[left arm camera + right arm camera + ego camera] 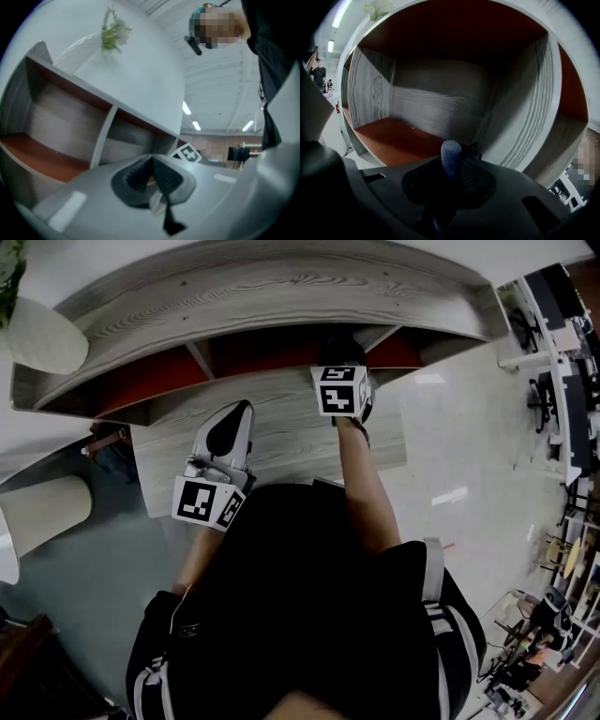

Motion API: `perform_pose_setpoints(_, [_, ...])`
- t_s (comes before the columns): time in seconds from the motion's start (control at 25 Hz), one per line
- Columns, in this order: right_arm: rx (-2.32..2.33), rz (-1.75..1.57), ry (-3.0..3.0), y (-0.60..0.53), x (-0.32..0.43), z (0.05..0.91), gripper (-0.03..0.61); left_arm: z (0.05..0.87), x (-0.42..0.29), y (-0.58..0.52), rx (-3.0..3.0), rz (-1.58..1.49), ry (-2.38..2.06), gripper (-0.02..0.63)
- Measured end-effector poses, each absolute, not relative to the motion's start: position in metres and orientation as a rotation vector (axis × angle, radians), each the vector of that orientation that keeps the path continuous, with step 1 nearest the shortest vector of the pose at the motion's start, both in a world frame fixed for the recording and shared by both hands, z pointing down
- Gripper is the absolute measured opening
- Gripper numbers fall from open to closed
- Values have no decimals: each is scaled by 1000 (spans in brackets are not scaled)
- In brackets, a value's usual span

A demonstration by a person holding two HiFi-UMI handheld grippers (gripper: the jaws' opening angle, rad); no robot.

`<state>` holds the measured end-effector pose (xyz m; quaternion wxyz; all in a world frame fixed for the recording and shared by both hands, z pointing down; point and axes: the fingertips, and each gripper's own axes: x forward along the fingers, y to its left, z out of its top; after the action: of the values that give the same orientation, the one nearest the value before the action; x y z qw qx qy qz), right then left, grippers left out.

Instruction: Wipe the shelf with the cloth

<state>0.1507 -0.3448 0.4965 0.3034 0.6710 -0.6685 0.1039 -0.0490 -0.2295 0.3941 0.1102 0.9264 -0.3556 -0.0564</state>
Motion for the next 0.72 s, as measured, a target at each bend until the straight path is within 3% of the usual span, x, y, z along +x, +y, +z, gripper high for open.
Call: perform_pose_setpoints(0.72, [1517, 188, -1668, -367, 120, 510, 55, 395, -65, -232, 2701, -169, -1097, 5])
